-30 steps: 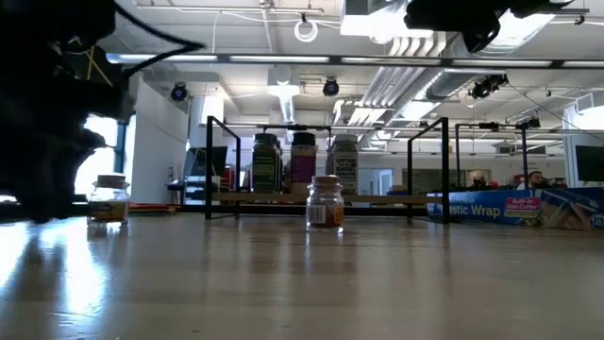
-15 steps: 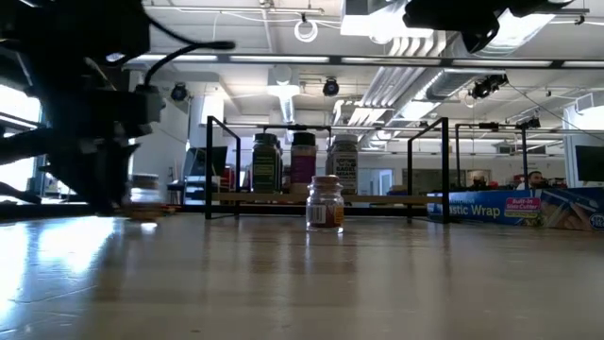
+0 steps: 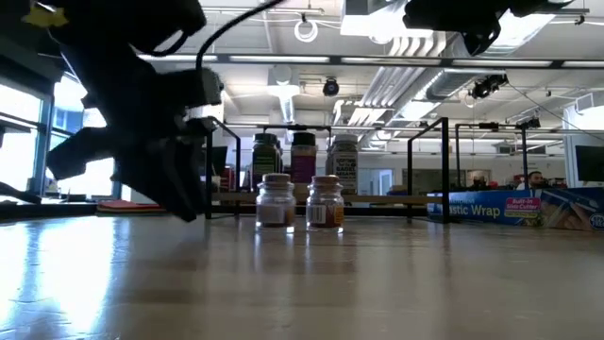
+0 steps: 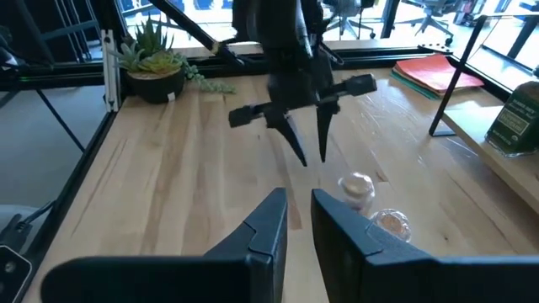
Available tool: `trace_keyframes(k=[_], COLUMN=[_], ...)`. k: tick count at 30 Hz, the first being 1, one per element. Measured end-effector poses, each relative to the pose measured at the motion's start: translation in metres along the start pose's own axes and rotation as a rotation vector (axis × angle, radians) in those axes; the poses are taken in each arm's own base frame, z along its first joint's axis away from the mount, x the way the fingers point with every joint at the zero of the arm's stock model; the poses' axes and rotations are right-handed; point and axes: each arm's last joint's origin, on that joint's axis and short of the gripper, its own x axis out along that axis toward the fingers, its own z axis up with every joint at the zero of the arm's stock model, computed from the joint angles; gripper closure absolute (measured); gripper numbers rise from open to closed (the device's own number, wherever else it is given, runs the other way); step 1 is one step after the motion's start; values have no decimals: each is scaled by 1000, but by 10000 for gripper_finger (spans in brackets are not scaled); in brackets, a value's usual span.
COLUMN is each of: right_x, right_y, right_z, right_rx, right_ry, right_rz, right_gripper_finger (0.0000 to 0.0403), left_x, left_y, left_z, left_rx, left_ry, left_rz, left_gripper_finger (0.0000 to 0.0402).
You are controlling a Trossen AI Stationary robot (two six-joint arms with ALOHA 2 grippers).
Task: Shelf spices
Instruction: Put the top left brown seasoning bottle on the shelf
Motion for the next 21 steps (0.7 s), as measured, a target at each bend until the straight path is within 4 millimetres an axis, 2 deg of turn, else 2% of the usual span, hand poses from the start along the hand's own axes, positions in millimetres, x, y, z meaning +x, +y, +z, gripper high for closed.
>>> trace_keyframes(k=[5, 10, 16, 21], right_x=[3, 6, 10, 18], right_y=[-4, -8, -9, -9], right_z=[1, 2, -3, -13], right_rx=[15, 39, 47, 13], right_ry=[-1, 2, 32, 92], right_rz=[-18, -34, -28, -33], right_gripper_finger=[353, 353, 353, 344], left_x=[28, 44, 42, 30], left_y=[15, 16, 0, -17], left_z=[8, 29, 58, 63], left_rx=[-83, -57, 9, -38], left_ry=[-53, -206, -310, -285], left_rz=[-41, -34, -97, -118], left_gripper_finger=[298, 298, 298, 298])
